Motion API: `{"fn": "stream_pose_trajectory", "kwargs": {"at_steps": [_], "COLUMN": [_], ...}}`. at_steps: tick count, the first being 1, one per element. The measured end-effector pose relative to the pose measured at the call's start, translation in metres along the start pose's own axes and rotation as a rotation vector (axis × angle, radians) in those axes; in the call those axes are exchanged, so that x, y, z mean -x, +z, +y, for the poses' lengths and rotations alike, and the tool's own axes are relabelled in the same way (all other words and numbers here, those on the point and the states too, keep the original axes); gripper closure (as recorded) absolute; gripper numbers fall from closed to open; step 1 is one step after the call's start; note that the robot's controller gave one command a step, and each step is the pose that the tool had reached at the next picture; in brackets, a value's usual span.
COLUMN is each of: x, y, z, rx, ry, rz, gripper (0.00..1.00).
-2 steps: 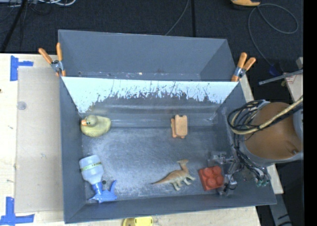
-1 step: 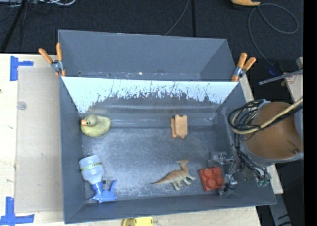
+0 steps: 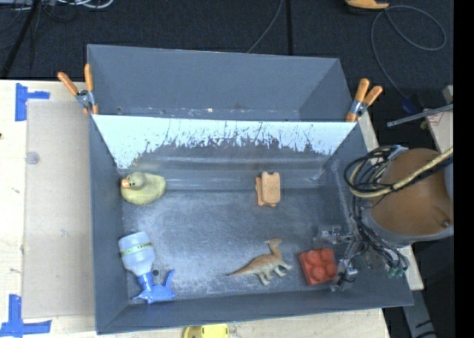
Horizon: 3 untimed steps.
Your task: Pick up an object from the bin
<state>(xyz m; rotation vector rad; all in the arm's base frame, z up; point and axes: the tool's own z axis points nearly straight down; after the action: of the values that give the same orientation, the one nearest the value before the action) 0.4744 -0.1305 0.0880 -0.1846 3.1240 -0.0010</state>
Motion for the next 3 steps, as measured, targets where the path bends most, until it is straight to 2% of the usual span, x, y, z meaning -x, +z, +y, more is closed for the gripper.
{"fn": "stream_pose_trajectory", "kwargs": {"at_steps": [2,3], "x": [-0.002,0.000], "y": [-0.030,-0.049], "z": [0.001,0.001], "rx": [0.004,0.001], "ry": [-0.001,-0.001], "rz": [0.007,0.003], "gripper": [1.00,1.00]}}
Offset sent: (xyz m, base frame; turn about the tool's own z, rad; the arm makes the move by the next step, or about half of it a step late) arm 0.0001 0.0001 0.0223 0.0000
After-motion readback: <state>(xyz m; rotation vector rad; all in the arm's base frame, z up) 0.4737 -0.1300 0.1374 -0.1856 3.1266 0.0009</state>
